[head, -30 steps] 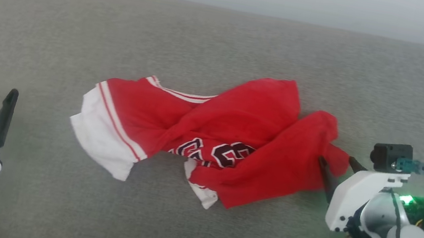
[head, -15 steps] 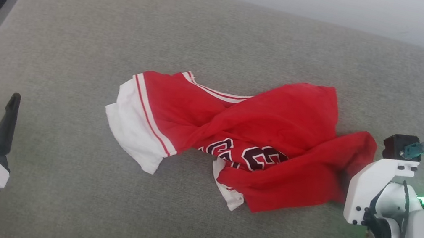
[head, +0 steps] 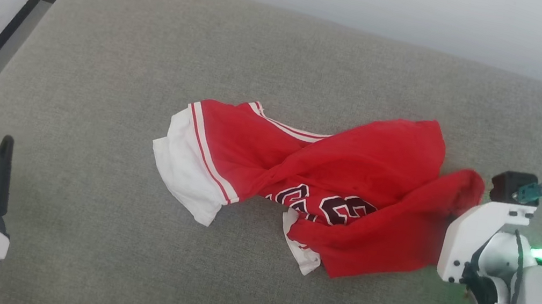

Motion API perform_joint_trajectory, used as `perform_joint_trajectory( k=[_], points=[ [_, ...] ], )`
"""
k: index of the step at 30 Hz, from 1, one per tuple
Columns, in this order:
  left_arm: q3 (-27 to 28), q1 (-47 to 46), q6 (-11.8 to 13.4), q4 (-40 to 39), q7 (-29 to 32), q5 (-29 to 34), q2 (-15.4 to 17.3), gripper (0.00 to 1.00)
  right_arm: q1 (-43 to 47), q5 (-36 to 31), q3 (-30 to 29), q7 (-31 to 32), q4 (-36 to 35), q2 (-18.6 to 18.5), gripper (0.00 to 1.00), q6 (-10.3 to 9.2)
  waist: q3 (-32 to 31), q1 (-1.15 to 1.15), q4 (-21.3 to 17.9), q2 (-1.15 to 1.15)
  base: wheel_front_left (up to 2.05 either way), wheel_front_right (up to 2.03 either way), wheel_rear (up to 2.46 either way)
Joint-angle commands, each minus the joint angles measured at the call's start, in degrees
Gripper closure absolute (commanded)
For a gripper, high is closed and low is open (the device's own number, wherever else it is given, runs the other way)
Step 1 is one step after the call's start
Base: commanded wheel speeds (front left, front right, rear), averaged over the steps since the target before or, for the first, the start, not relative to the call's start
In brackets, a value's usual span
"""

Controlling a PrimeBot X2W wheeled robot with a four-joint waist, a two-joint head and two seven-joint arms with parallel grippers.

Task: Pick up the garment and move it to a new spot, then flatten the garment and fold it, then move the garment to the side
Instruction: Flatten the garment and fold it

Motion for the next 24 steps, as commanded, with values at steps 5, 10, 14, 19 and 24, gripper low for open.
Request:
perform_joint_trajectory(
  k=[5, 10, 14, 19, 24],
  points=[
    [4.35, 3.26, -0.65, -1.59, -0.26, 3.20, -3.10, 0.00, -0.97, 2.01, 1.91, -1.33, -4.96, 0.05, 1.00, -0.04, -1.59, 0.00, -0.30, 0.00, 0.00, 0.00, 0.00],
    [5.38, 4.15, -0.93, -1.96, -0.26, 4.81, -4.64, 0.00, -1.91, 3.14, 4.91, -0.74, -8.53, 0.03, 1.00, -0.04, -2.33, 0.00, 0.02, 0.00, 0.00, 0.00, 0.00],
    [4.77, 4.32, -0.92, -2.48, -0.27, 4.98, -5.53, 0.00, -3.60, 4.30, 8.54, -0.36, -10.79, 0.03, 1.00, -0.04, -2.66, 0.00, 0.67, 0.00, 0.00, 0.00, 0.00],
    [3.32, 3.73, -0.94, -3.02, -0.27, 4.18, -5.81, 0.00, -6.84, 8.24, 15.93, -0.66, -11.06, 0.03, 1.00, -0.04, -2.61, 0.00, 2.12, 0.00, 0.00, 0.00, 0.00],
    [2.49, 2.94, -0.95, -3.03, -0.27, 3.49, -5.86, 0.00, -9.41, 11.89, 22.82, -1.36, -9.01, 0.01, 1.00, -0.04, -2.27, 0.00, 3.33, 0.00, 0.00, 0.00, 0.00]
  ],
)
